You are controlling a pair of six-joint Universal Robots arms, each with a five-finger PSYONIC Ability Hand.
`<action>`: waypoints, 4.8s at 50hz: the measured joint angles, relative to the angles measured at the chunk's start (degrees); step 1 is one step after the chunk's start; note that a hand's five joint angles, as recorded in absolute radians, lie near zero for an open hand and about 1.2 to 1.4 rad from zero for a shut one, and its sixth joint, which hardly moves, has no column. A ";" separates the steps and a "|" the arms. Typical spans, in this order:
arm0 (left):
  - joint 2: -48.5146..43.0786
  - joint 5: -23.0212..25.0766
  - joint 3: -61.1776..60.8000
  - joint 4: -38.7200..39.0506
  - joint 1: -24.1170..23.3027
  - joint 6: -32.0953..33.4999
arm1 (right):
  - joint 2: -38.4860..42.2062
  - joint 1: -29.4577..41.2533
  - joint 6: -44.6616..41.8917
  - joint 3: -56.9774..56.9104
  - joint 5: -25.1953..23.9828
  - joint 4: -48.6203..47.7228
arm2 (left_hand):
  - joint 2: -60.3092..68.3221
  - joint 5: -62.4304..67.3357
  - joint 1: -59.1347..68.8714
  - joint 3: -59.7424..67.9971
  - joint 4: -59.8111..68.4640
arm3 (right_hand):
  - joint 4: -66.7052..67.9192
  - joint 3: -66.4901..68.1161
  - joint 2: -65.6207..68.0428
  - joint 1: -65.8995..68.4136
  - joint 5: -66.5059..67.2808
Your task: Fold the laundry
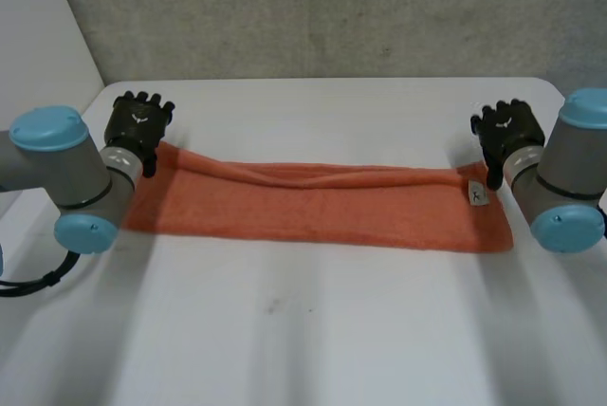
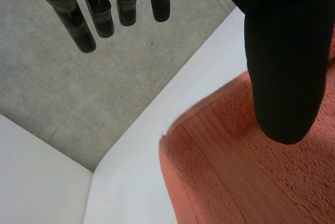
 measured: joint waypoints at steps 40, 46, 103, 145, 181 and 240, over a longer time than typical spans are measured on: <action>24.66 -1.82 -31.25 0.06 0.87 -0.90 | -23.13 -8.05 12.96 28.38 -15.82 13.65 | 10.57 9.22 10.28 10.48 10.55 | 18.43 18.96 18.94 15.48 16.53; 24.57 -1.83 -32.05 -0.01 0.99 -1.93 | -22.13 -9.39 12.98 31.02 -16.82 8.42 | 10.61 9.26 10.31 10.56 10.59 | 23.64 24.29 24.08 19.90 21.59; 24.64 -1.65 -32.96 0.01 1.50 -7.59 | -15.98 -27.29 1.42 19.80 -9.00 3.22 | 9.02 7.48 8.94 8.98 8.92 | 54.71 54.88 54.29 42.99 51.90; 25.96 -1.68 -33.68 0.05 1.91 -7.75 | 8.40 37.00 11.17 -12.80 -17.12 3.21 | 7.78 6.24 7.73 7.71 7.72 | 15.81 16.24 15.02 8.55 14.66; 14.48 -0.76 -24.01 -0.07 -16.91 -10.29 | -17.07 8.75 15.88 32.47 -12.23 -4.22 | -0.12 -0.62 -0.16 -0.21 -0.11 | 14.27 14.74 14.09 11.91 12.63; 31.26 -3.73 -32.89 -0.10 -9.31 -19.03 | -7.18 35.03 15.60 1.11 -7.73 0.01 | -1.19 -0.62 -1.02 -1.07 -1.06 | -0.30 -0.65 -0.39 -0.11 -0.27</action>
